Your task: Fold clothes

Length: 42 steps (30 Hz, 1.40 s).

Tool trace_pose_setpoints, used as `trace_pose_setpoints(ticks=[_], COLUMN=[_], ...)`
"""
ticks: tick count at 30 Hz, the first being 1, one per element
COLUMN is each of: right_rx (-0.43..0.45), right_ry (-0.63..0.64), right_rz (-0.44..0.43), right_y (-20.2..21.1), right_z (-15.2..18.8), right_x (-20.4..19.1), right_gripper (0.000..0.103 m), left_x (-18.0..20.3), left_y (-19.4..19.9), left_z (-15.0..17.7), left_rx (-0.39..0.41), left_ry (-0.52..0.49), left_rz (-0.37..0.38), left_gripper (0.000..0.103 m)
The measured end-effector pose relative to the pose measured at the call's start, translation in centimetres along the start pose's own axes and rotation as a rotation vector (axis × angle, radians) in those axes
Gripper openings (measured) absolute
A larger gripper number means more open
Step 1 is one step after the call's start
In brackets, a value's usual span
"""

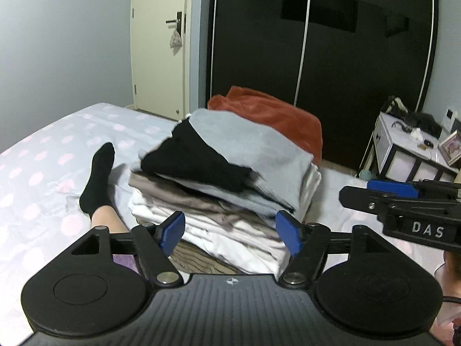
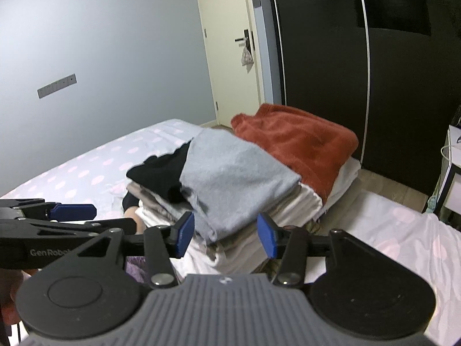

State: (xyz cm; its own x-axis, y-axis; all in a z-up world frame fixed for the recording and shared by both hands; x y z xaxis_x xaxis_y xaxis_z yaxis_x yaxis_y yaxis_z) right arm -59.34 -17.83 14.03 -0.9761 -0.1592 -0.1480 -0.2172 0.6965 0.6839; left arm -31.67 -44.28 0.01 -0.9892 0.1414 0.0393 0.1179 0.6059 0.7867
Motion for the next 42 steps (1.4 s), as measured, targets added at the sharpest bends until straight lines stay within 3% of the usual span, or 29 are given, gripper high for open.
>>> trace_pose_setpoints(ticks=[4,8,18,27,42], right_rx=[-0.004,0.002,0.01,0.004,-0.002], right_ry=[-0.007,-0.01,-0.001,-0.004,0.033], right_rz=[-0.003,-0.014,-0.052,-0.09,-0.077], right_y=[-0.1,-0.1,-0.6,-1.3,-1.8], right_z=[0.7,1.2,2.2,2.3,2.5], right_x=[0.8,1.9,3.8,4.6,4.2], right_gripper=[0.054,0.063,0.076,0.076,0.08], left_x=[1.2,2.4,5.4,6.8,5.7], left_y=[-0.6,-0.8,-2.4,-2.8,-2.6], left_z=[0.3,0.6,1.6,1.7,1.7], left_rx=[-0.011,0.002,-0.012,-0.008,-0.017], left_ry=[-0.016,-0.018,-0.032,-0.047,0.009], left_rz=[-0.037,-0.067,-0.161,-0.23,-0.23], left_gripper=[0.071,0.073,0.074,0.075,0.075])
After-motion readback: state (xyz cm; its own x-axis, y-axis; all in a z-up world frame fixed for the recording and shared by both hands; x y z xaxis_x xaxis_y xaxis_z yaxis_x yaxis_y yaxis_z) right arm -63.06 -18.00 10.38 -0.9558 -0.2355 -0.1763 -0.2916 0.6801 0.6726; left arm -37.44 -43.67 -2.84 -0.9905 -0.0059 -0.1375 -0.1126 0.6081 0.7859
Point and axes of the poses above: each gripper's, at about its wrist camera, not at the fingertips, and y roughly against the way its jaws point, x to its right, z to its underside, the point moved 1 cm from there along -y, roughly the way its jaws point, and after that the axes turned 15 degrees about -x, right-handed, at the moved point
